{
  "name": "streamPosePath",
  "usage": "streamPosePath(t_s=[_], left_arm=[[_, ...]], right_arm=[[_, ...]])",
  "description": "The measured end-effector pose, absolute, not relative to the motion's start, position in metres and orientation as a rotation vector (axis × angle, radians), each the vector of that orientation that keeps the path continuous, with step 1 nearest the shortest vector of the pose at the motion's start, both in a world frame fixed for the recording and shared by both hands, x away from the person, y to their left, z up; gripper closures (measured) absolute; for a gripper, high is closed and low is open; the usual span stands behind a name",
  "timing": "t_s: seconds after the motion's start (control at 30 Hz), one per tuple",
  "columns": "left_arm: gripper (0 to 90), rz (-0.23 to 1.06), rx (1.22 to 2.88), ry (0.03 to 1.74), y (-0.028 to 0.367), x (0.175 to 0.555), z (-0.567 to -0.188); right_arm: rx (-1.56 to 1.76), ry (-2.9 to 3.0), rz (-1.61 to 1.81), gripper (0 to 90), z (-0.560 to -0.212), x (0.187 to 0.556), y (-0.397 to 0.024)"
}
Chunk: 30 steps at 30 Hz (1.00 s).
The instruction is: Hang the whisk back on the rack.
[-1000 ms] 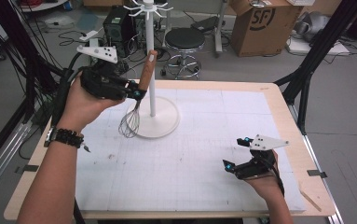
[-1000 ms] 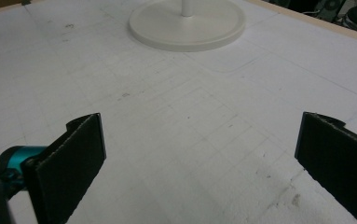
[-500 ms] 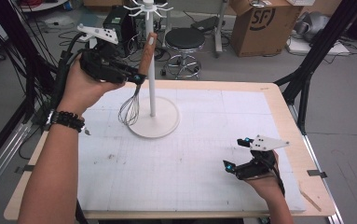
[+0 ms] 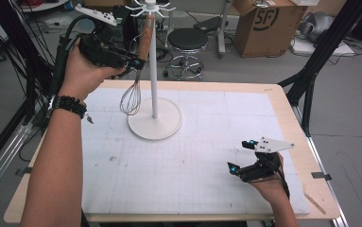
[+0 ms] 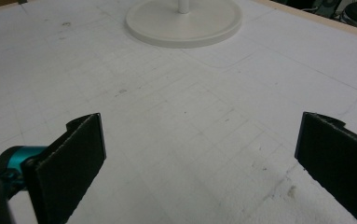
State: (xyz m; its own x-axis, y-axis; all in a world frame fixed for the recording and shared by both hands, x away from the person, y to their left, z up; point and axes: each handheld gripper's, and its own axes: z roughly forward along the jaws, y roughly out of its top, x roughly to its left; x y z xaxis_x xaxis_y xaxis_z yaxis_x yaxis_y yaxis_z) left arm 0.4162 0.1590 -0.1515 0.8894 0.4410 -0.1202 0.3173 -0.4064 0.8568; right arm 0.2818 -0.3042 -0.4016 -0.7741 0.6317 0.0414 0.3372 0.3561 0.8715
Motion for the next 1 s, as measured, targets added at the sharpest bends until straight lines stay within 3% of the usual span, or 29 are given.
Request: streamPosePath(t_s=[0.73, 1.0], left_arm=[[71.9, 0.184, 2.013, 0.631, 0.155, 0.434, -0.167], [52.9, 0.250, 2.030, 0.682, 0.159, 0.432, -0.169]], right_arm=[[0.856, 2.300, 1.436, 0.5, -0.397, 0.278, -0.308], [0.853, 2.302, 1.436, 0.5, -0.396, 0.278, -0.309]])
